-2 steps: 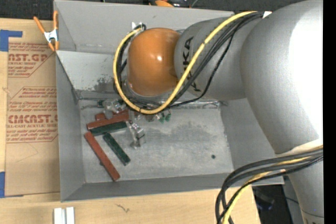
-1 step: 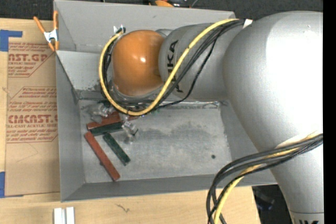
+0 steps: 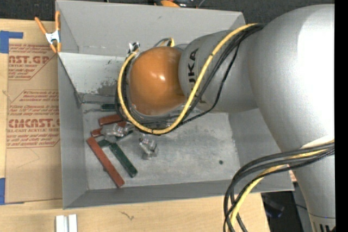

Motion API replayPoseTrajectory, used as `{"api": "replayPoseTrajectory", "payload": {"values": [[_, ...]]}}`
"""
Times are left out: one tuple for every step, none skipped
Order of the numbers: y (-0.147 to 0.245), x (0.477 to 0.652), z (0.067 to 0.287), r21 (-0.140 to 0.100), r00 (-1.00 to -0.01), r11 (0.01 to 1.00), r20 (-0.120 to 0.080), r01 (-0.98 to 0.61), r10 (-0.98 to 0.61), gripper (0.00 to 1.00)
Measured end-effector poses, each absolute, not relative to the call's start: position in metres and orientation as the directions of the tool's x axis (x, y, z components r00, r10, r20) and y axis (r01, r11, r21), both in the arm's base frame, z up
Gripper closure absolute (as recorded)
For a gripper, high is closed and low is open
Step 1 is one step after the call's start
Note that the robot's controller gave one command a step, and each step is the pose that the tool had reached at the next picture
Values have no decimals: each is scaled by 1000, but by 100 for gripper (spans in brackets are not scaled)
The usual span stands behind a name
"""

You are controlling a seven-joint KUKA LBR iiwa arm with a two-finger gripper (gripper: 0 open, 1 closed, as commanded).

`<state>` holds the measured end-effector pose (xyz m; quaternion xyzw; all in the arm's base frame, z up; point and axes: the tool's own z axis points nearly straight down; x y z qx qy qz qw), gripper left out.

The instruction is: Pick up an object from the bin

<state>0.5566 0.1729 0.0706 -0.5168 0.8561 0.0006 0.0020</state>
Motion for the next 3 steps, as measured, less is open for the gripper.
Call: {"api": "replayPoseTrajectory", "payload": {"values": [[232, 514, 77, 2, -374, 374, -5, -928, -928, 0], [228, 516, 77, 1, -380, 380, -4, -925, -925, 100], [229, 511, 203, -6, -367, 367, -8, -930, -930, 100]]}}
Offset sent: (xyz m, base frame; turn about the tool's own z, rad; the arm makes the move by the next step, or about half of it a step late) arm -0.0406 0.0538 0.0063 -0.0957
